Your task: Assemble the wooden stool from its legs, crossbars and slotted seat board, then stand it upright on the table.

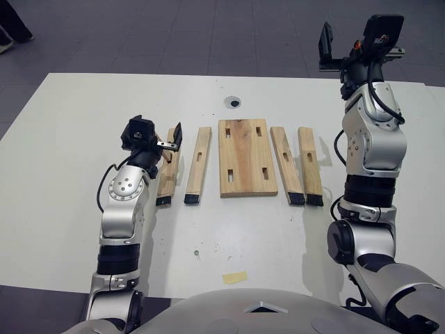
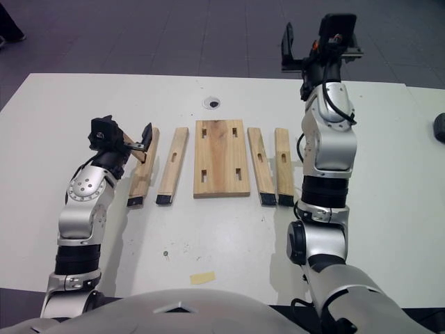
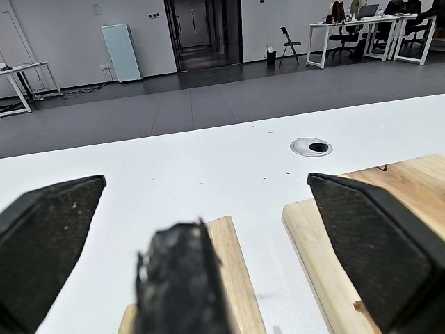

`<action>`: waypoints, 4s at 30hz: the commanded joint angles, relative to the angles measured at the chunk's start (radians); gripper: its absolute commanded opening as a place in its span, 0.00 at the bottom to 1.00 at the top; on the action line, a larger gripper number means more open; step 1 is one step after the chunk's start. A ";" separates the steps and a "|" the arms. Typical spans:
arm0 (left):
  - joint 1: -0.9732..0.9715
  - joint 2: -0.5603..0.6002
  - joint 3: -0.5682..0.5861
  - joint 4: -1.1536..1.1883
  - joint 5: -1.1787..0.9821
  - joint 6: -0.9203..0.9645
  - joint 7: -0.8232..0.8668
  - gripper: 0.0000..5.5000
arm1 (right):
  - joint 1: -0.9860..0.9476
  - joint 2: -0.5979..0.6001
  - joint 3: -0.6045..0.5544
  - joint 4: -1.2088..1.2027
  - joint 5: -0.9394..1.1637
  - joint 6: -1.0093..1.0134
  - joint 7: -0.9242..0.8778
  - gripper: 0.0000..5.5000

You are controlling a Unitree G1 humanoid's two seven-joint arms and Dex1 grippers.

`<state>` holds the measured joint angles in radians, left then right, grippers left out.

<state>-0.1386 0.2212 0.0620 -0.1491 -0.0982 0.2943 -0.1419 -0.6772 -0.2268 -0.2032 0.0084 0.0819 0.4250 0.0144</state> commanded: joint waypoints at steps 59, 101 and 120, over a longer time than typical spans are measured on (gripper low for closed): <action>-0.363 0.058 0.020 0.190 -0.037 -0.043 -0.053 0.98 | 0.003 0.002 0.013 0.039 0.023 -0.012 0.001 0.98; -0.598 0.125 0.060 0.286 0.008 -0.068 -0.061 0.98 | -0.003 -0.009 0.008 0.069 0.026 -0.031 0.000 0.98; -0.336 0.038 -0.030 0.244 0.062 -0.142 -0.043 0.98 | 0.008 -0.020 0.005 0.094 0.024 -0.030 0.012 0.98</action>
<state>-0.4534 0.2725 0.0157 0.1406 -0.0262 0.1522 -0.1976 -0.6630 -0.2331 -0.1935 0.0900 0.1044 0.3940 0.0244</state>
